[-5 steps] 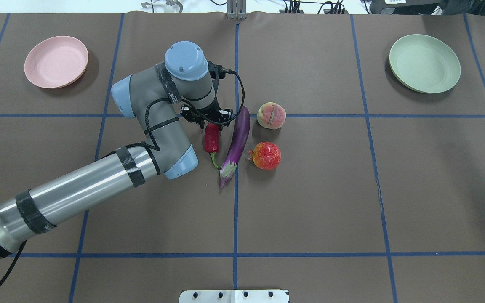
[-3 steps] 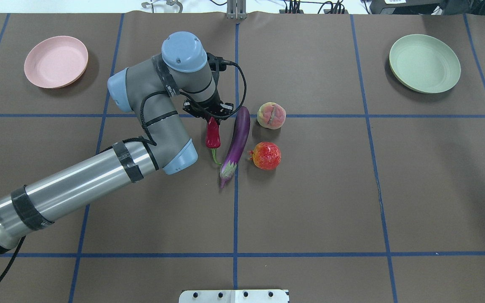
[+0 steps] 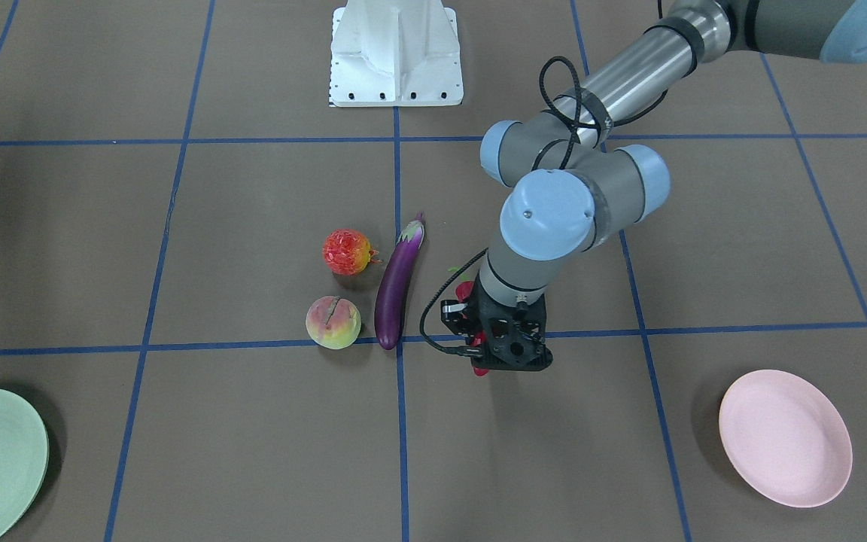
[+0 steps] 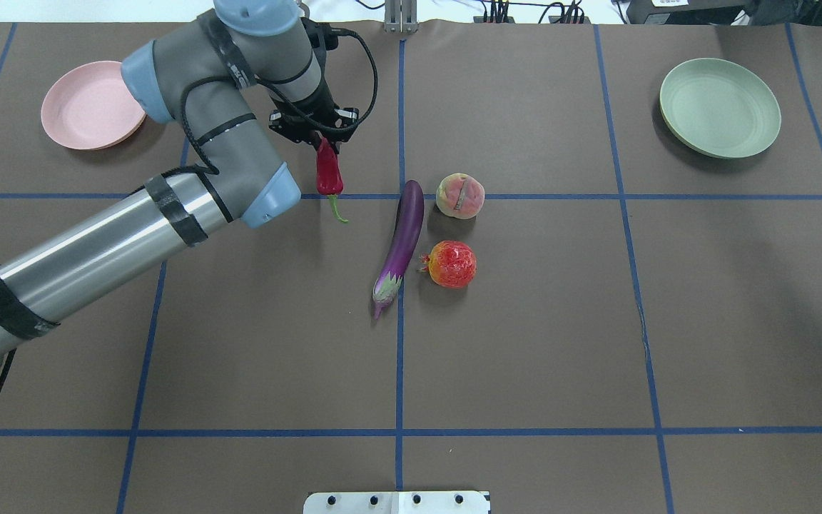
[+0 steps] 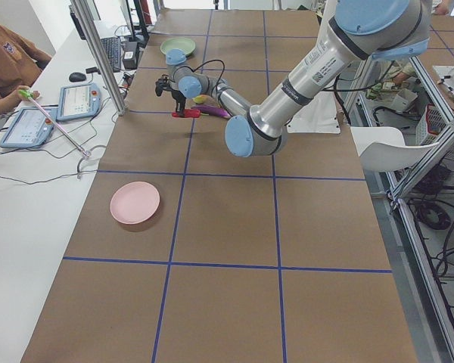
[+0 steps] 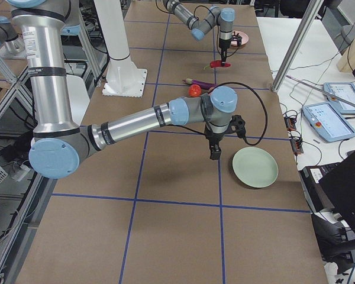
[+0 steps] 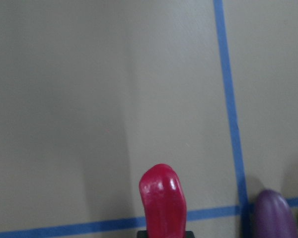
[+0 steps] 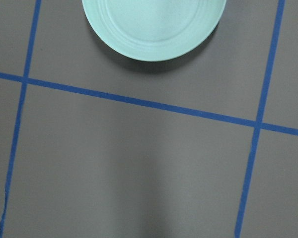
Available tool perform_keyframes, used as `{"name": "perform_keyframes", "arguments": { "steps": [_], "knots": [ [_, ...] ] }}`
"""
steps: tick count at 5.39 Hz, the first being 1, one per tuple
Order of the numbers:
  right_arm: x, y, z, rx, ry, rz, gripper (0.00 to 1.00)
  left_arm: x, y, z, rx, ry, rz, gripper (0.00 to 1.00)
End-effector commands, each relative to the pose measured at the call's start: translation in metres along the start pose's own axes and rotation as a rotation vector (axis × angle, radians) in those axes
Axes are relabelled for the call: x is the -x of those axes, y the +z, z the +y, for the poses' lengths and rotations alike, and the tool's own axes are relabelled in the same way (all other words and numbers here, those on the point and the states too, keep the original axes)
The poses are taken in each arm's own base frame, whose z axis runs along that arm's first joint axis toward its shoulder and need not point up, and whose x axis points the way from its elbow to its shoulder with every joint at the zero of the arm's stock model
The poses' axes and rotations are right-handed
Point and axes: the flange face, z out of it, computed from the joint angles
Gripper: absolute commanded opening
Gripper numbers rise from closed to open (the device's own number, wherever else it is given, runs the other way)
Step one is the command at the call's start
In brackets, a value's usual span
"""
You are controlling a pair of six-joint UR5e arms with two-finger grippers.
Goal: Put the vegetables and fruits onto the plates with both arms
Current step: 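Carry chili to pink plate with left gripper while right reaches for peach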
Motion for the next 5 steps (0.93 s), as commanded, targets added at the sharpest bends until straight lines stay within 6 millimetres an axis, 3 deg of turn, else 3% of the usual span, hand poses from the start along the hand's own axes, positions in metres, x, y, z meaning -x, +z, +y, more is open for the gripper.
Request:
{"name": "perform_keyframes", "arguments": {
  "steps": [1,3,4,5],
  "knots": [
    [0.1,0.006,-0.045,-0.002,0.09,-0.028,1.0,0.056,-0.034,-0.039,-0.005,0.001,-0.005,0.0],
    [0.217,0.036,-0.078,0.009,0.134,-0.004,1.0,0.147,-0.061,-0.073,0.001,0.068,-0.058,0.0],
    [0.264,0.052,-0.095,0.004,0.139,0.017,1.0,0.198,-0.078,-0.091,-0.006,0.081,-0.098,0.0],
    [0.291,0.072,-0.105,-0.017,0.154,0.0,1.0,0.253,-0.086,-0.111,0.002,0.045,-0.149,0.0]
  ]
}}
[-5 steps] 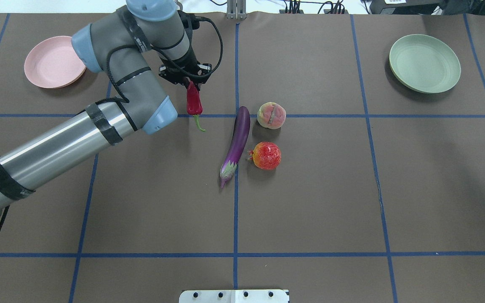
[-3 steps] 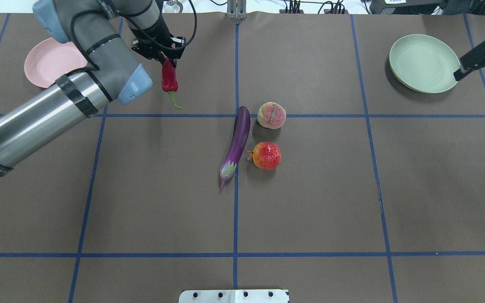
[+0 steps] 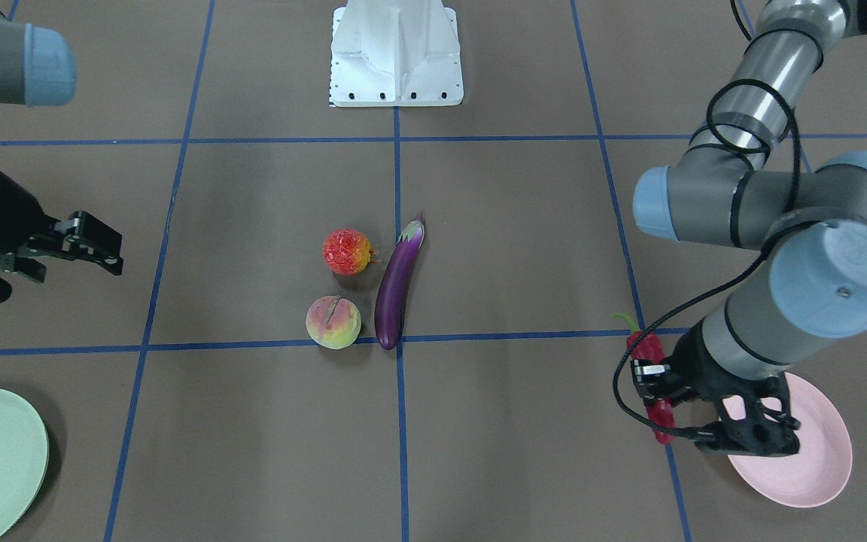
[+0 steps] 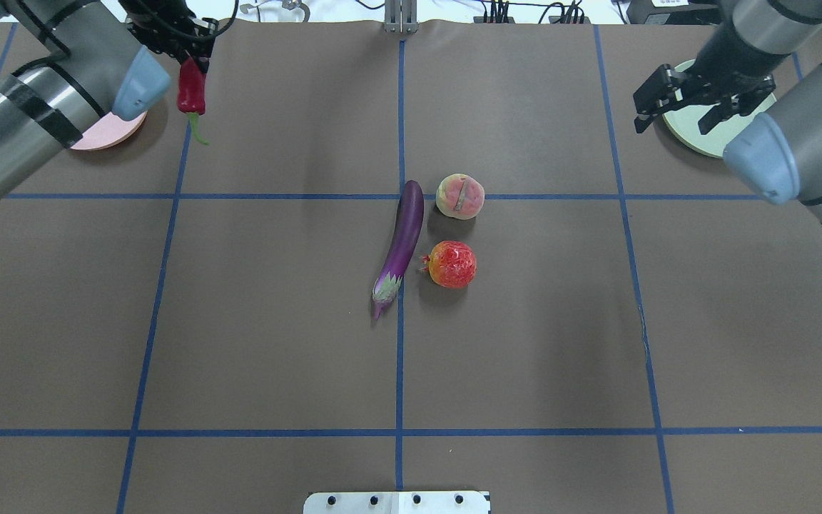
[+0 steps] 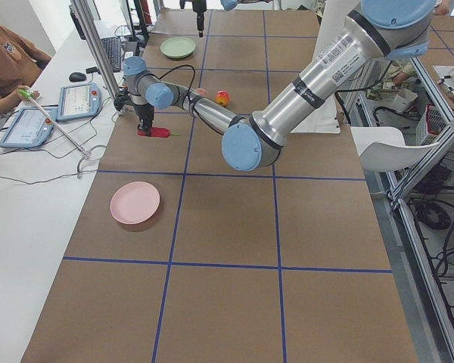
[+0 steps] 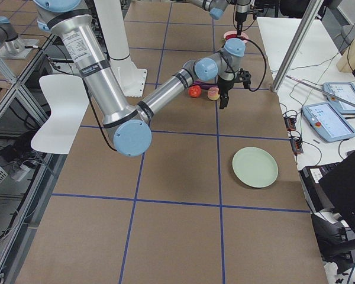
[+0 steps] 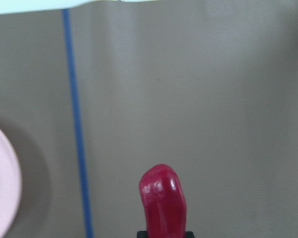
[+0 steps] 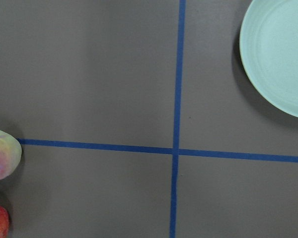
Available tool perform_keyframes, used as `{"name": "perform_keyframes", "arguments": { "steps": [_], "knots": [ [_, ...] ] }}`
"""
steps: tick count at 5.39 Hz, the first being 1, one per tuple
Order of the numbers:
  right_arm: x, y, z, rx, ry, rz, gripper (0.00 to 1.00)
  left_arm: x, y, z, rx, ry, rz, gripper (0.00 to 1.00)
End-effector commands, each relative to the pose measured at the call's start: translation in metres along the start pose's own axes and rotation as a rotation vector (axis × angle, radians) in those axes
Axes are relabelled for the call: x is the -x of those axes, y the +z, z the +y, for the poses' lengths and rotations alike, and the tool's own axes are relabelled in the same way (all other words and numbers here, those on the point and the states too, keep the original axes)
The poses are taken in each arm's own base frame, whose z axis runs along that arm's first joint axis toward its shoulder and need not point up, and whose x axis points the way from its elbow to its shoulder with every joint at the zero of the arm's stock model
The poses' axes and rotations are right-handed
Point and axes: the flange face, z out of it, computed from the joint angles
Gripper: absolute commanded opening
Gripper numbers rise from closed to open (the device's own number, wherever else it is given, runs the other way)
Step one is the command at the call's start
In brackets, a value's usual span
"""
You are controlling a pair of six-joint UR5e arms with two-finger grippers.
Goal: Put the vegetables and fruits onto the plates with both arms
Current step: 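Carry chili to pink plate with left gripper while right reaches for peach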
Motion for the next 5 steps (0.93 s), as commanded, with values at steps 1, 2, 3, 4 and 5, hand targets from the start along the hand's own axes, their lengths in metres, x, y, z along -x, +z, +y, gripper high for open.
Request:
{"name": "perform_keyframes", "arguments": {
  "steps": [1,2,3,4,5],
  "knots": [
    [0.069,0.052,-0.01,-0.043,0.056,-0.014,1.0,0.101,0.002,-0.025,0.029,-0.034,-0.079,0.0],
    [0.113,0.079,-0.013,-0.044,0.085,0.008,1.0,0.129,0.013,-0.03,0.012,-0.056,-0.168,0.0],
    [0.142,0.101,-0.012,-0.037,0.093,0.033,1.0,0.154,0.031,-0.033,-0.001,-0.062,-0.215,0.0],
    [0.159,0.124,0.003,-0.04,0.086,0.059,1.0,0.173,0.058,-0.03,-0.006,-0.057,-0.24,0.0],
    [0.172,0.136,0.014,-0.031,0.085,0.064,1.0,0.163,0.085,-0.023,-0.003,-0.026,-0.314,0.0]
  ]
}}
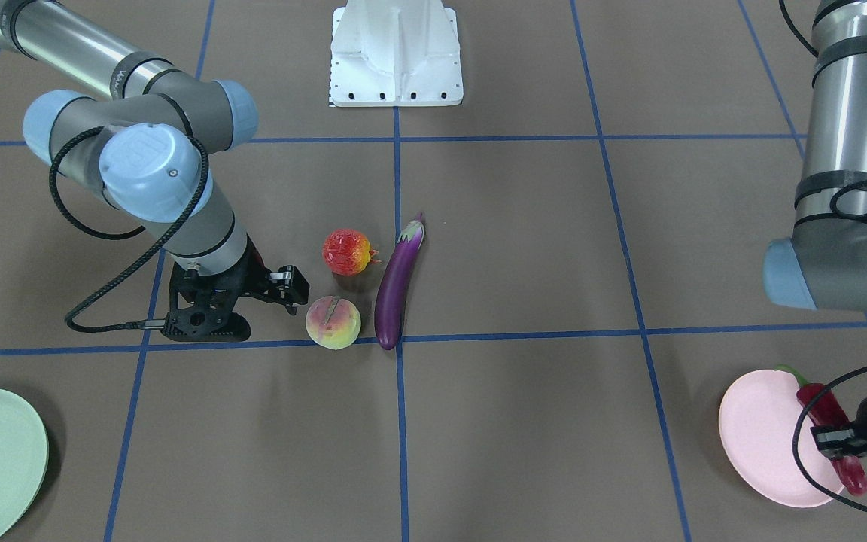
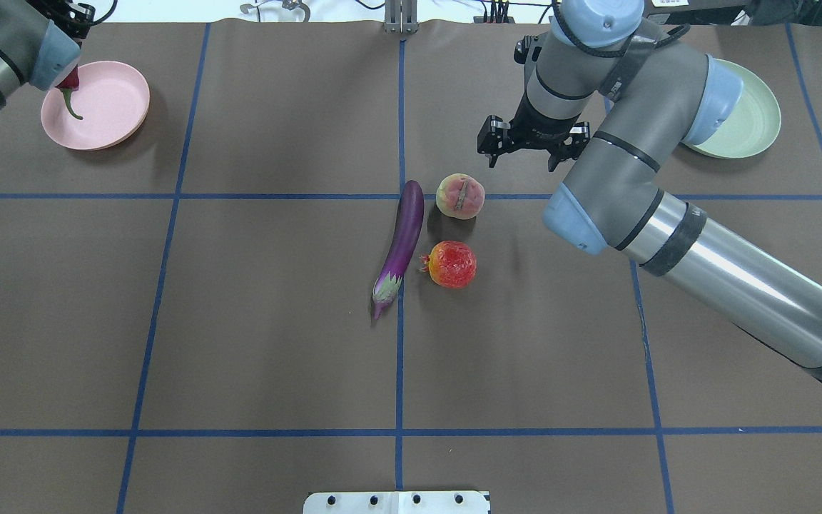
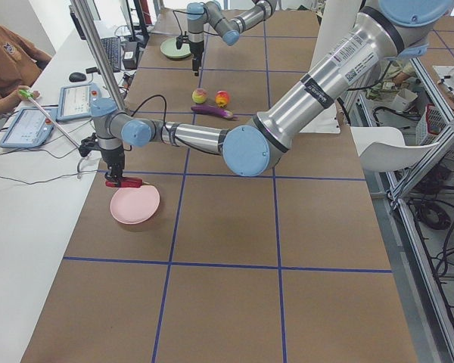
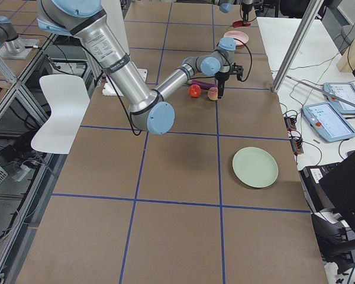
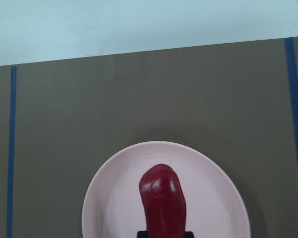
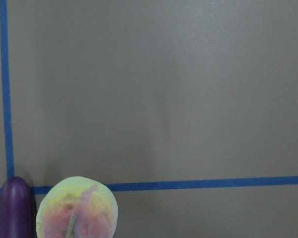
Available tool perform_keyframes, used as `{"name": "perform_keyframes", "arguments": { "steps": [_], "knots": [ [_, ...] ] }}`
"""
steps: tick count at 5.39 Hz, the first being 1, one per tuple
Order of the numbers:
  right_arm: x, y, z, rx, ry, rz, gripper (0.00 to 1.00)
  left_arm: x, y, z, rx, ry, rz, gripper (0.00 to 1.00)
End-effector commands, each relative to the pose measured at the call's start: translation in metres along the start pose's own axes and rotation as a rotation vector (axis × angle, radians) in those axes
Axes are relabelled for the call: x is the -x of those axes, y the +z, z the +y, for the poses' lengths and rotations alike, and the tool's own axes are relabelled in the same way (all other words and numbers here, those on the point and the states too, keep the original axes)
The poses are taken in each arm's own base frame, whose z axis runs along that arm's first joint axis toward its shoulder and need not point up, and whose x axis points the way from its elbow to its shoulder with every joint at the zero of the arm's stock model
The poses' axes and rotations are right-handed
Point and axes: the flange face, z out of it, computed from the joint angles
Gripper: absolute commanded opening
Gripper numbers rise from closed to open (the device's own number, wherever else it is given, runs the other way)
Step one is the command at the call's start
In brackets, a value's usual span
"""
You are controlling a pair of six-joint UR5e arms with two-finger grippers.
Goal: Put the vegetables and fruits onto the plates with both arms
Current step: 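Carry chili to pink plate with left gripper while right reaches for peach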
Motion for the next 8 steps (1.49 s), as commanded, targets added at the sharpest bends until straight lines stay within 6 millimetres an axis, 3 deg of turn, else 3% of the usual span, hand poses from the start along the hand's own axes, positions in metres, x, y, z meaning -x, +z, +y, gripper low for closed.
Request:
{"name": "perform_keyframes", "arguments": {
  "steps": [1,2,3,4,5,8],
  "knots": [
    [0.023,0.017,0.019,0.01,-0.006,0.01,1.0,-0.026,0.043,0.015,-0.015,0.055,-0.13,0.0],
    [0.03,0.016,0.019,0.006,-0.01,0.009,1.0,-0.027,0.062,0.021,-0.017,0.079,-0.141,0.0],
    [0.038,0.017,0.019,0.009,-0.005,0.008,1.0,-0.015,0.072,0.023,-0.024,0.181,-0.177,0.76],
    [0.056,0.018,0.013,0.013,-0.001,0.01,1.0,0.0,0.086,0.032,-0.059,0.194,-0.181,0.99],
    [0.068,0.022,0.003,0.005,0.005,0.027,1.0,0.003,0.087,0.032,-0.059,0.192,-0.182,1.0],
    [0.076,0.037,-0.013,-0.016,-0.002,0.027,1.0,0.009,0.081,0.028,-0.067,0.178,-0.18,1.0]
  ]
}}
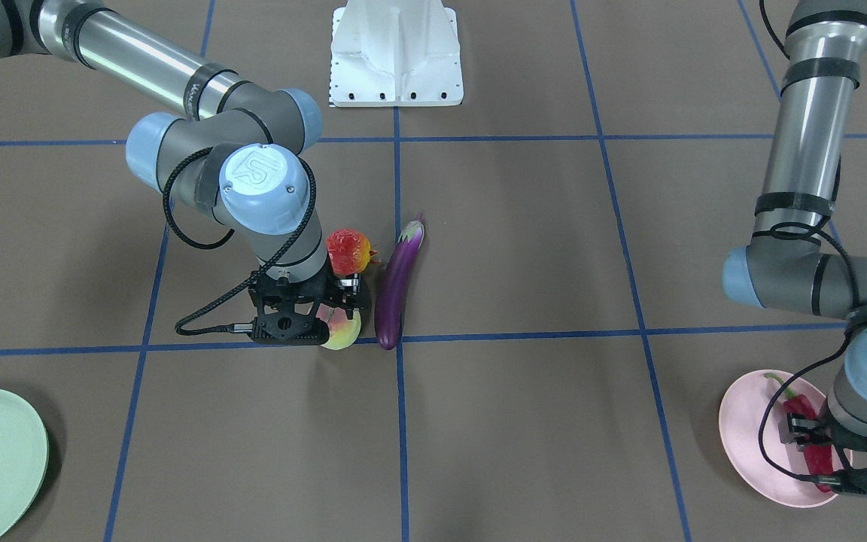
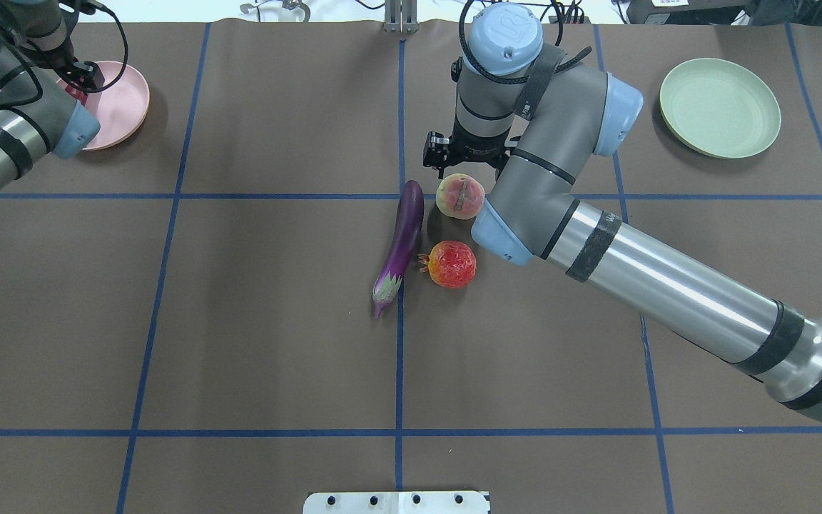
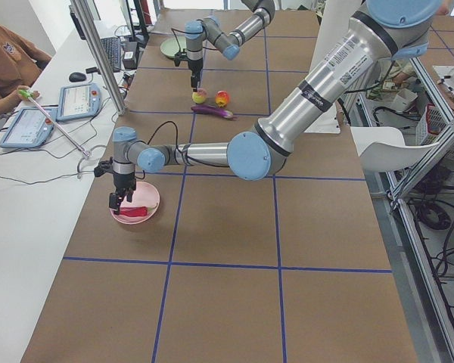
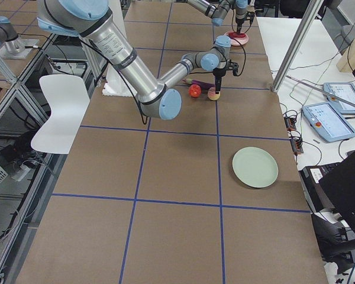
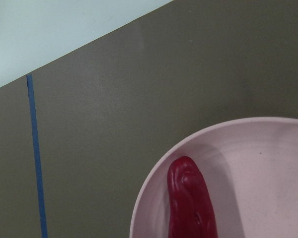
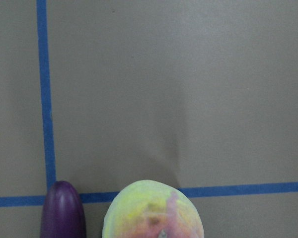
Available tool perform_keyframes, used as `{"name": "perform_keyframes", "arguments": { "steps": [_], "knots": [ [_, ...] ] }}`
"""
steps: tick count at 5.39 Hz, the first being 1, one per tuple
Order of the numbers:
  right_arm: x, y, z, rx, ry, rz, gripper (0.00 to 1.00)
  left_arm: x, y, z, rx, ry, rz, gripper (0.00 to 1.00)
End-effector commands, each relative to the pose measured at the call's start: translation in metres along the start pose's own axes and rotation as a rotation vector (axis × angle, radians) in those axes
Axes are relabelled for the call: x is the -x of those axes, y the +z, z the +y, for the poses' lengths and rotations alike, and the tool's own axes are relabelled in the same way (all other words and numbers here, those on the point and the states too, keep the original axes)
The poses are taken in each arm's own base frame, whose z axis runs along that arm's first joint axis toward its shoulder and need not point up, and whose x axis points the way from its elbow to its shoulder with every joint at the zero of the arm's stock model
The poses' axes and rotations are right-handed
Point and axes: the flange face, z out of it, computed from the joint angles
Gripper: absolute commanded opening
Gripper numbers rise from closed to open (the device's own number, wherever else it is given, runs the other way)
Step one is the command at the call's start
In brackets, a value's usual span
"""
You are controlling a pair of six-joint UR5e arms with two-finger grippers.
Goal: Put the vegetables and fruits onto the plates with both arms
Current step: 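Grasp the yellow-pink peach with right gripper while left releases the chili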
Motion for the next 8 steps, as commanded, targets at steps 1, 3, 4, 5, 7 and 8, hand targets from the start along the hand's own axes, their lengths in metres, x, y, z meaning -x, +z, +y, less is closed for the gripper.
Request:
{"name": "perform_keyframes", "arguments": {
  "steps": [1,3,4,5,7,8],
  "knots": [
    [0.004,0.01,-0.005,-0.009,-0.008,-0.01,1.0,0.0,-0.012,-0.007,-0.018,-0.021,0.013,1.0],
    [0.002,0.022,-0.004,-0.005,-0.012,-0.011,1.0,-0.017,-0.03,-0.014,-0.014,-0.058,0.103,1.0],
    [0.006,0.026,0.002,0.002,-0.022,-0.013,1.0,-0.018,-0.029,-0.014,-0.014,-0.059,0.104,1.0],
    [0.007,0.034,0.008,0.009,-0.026,-0.005,1.0,-0.017,-0.03,-0.014,-0.014,-0.06,0.105,1.0],
    [0.002,0.045,0.01,0.019,-0.024,0.013,1.0,-0.018,-0.032,-0.015,-0.018,-0.062,0.107,1.0],
    [0.003,0.047,0.012,0.021,-0.024,0.014,0.98,-0.019,-0.034,-0.016,-0.019,-0.061,0.107,1.0]
  ]
}}
